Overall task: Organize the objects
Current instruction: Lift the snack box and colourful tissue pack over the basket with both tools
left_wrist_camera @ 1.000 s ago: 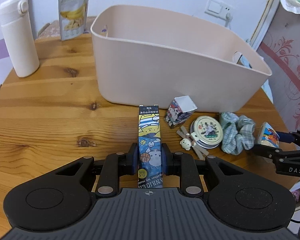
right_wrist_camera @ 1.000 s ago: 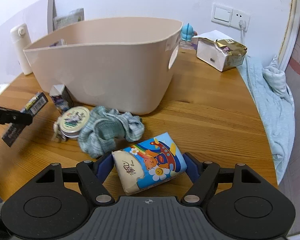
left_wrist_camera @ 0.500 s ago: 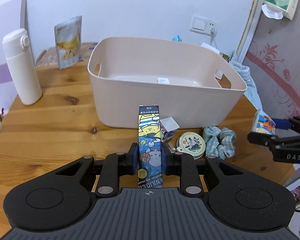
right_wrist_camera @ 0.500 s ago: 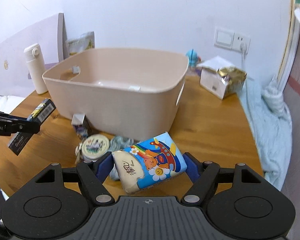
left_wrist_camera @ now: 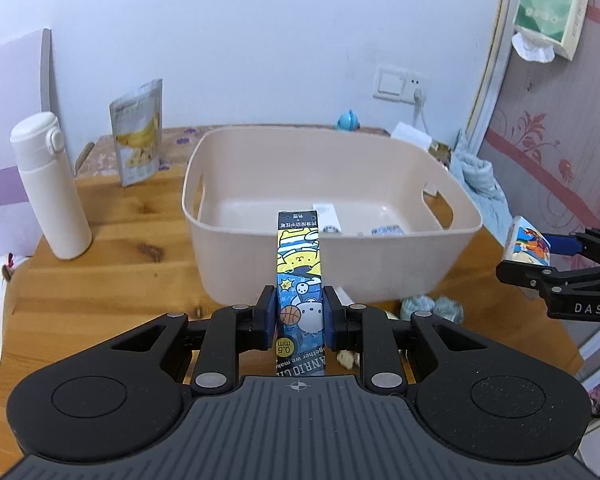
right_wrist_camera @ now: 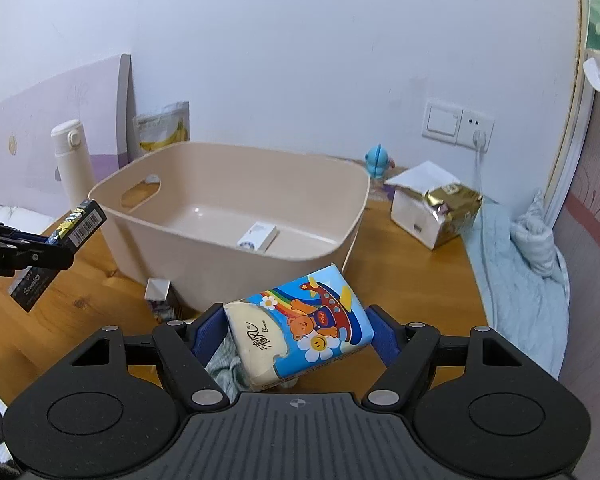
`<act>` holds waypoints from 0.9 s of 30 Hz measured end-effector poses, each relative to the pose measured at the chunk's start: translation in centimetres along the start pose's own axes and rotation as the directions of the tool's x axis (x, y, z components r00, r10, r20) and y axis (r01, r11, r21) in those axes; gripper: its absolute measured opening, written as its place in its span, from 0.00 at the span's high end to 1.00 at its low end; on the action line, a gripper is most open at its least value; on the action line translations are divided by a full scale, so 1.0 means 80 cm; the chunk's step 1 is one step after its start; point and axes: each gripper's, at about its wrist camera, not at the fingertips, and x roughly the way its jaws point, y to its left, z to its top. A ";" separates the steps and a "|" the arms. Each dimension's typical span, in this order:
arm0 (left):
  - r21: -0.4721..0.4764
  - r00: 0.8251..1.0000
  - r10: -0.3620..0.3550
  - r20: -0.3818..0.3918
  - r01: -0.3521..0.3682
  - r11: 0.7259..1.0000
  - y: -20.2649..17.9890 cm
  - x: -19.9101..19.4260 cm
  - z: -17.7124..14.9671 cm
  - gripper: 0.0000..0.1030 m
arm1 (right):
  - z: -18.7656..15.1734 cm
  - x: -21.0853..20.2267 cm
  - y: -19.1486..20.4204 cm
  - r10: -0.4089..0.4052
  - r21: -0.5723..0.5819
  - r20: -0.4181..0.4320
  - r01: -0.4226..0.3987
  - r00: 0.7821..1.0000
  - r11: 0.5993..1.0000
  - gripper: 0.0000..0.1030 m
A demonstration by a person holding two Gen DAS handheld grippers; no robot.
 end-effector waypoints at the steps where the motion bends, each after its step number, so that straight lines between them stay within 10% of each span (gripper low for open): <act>1: -0.003 1.000 -0.001 0.006 0.001 1.000 0.001 0.000 0.004 0.77 | 0.004 -0.001 0.000 -0.002 0.000 0.008 0.002 1.000 1.000 0.29; 27: 0.071 0.999 0.003 0.033 -0.006 0.997 -0.026 0.096 0.101 0.77 | 0.080 0.064 -0.007 0.015 0.028 0.067 -0.016 0.998 0.999 0.29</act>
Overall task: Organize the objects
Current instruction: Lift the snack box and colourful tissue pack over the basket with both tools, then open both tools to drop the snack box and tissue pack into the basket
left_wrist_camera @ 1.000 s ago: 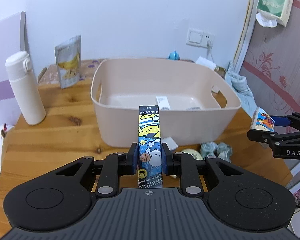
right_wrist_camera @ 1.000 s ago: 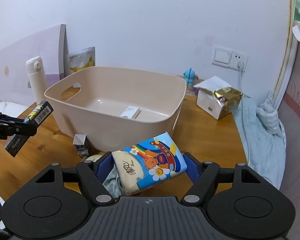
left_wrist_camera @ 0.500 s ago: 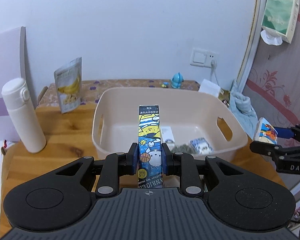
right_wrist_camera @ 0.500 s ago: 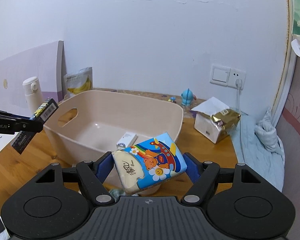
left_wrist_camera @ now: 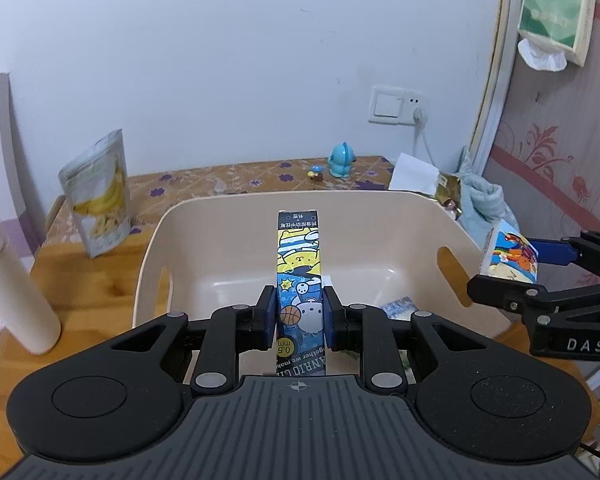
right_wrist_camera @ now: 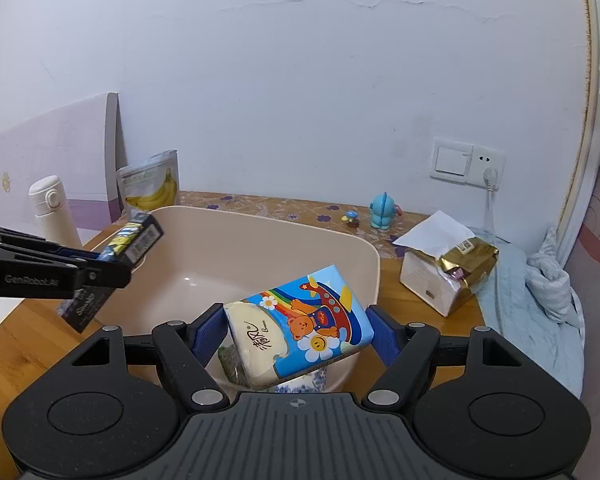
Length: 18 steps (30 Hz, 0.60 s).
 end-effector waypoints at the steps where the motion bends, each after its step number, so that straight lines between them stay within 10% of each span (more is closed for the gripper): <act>1: 0.003 1.000 0.004 -0.003 -0.004 1.000 -0.001 0.006 0.002 0.77 | 0.001 0.005 0.000 0.001 -0.002 -0.003 -0.001 1.000 1.000 0.29; 18: 0.007 0.987 0.037 -0.157 -0.036 0.999 -0.001 0.116 0.002 0.77 | 0.009 0.078 0.013 0.016 -0.066 -0.111 -0.024 0.994 0.998 0.29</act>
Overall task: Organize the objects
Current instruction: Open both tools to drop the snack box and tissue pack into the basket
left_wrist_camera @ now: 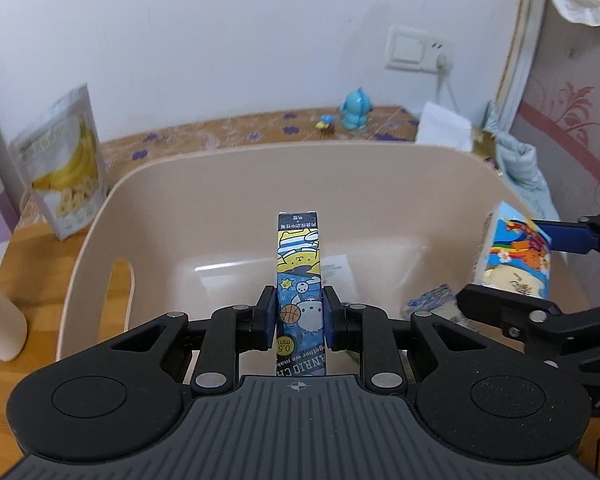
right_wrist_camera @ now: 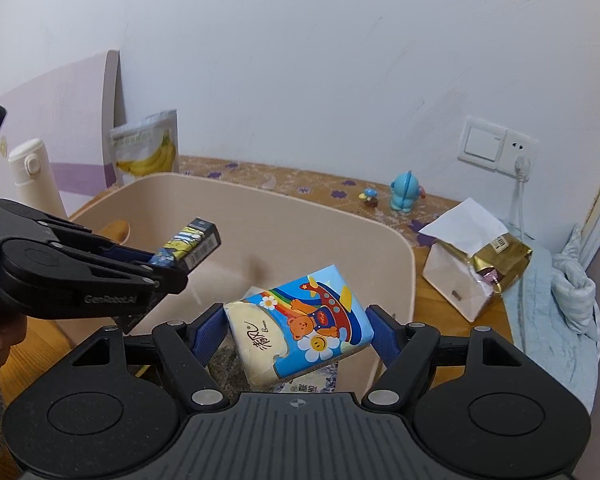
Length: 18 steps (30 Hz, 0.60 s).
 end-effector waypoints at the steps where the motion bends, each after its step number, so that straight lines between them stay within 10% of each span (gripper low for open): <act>1: -0.003 1.000 0.005 -0.011 -0.005 1.000 0.002 0.005 -0.001 0.77 | 0.000 0.003 0.001 0.001 -0.002 -0.008 -0.001 1.000 1.000 0.29; 12: 0.002 0.999 0.021 -0.044 -0.021 1.000 0.008 0.014 -0.006 0.77 | -0.013 0.030 0.016 -0.003 -0.044 -0.074 0.000 0.997 0.999 0.28; 18: -0.019 1.000 0.008 0.028 -0.007 1.000 0.010 -0.014 -0.006 0.42 | -0.013 0.024 0.012 -0.003 -0.028 -0.066 0.001 0.998 1.000 0.22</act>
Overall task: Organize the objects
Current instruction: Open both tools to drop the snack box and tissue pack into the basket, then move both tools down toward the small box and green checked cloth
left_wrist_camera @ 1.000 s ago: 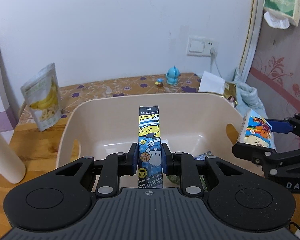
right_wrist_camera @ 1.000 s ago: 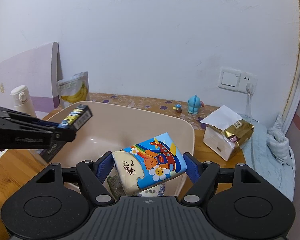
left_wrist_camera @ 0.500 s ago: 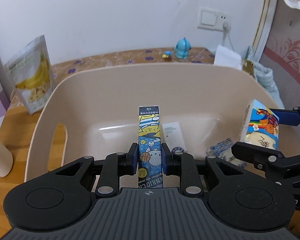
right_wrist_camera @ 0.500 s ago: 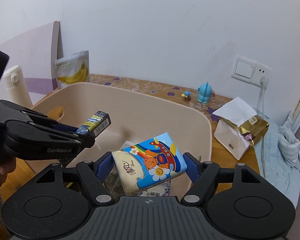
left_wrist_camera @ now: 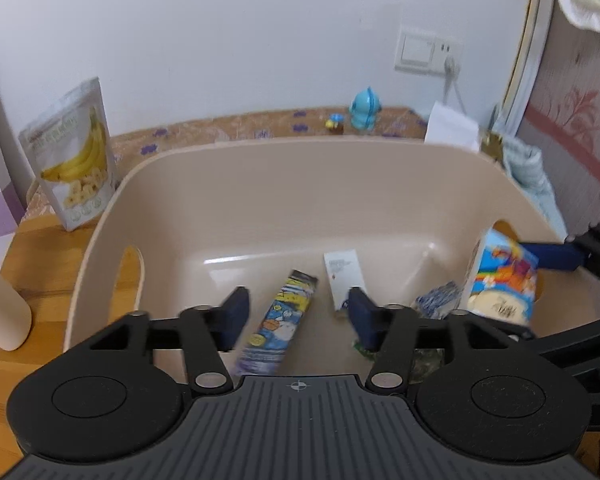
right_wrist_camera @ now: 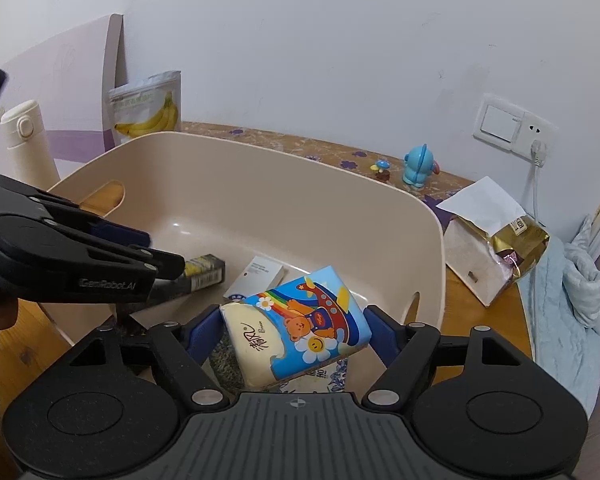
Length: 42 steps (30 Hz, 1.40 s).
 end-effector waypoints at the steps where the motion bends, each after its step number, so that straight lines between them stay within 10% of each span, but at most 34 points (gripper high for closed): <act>1: -0.005 1.000 0.008 0.009 -0.008 1.000 0.000 -0.005 0.001 0.41 | -0.001 -0.003 0.000 -0.004 0.000 0.003 0.004 1.000 1.000 0.21; 13: -0.053 0.991 0.017 0.129 -0.010 0.999 0.008 -0.086 -0.002 0.23 | -0.003 -0.058 0.003 -0.035 0.022 0.088 0.033 0.995 0.999 0.01; 27: -0.049 0.985 0.012 0.173 -0.004 0.999 0.011 -0.149 -0.050 0.20 | -0.049 -0.109 0.003 -0.045 0.075 0.106 0.037 0.993 0.996 0.00; 42: -0.036 0.998 -0.023 0.051 0.025 0.999 0.008 -0.133 -0.120 0.18 | -0.103 -0.103 0.006 -0.053 0.091 0.005 0.052 0.999 0.994 0.00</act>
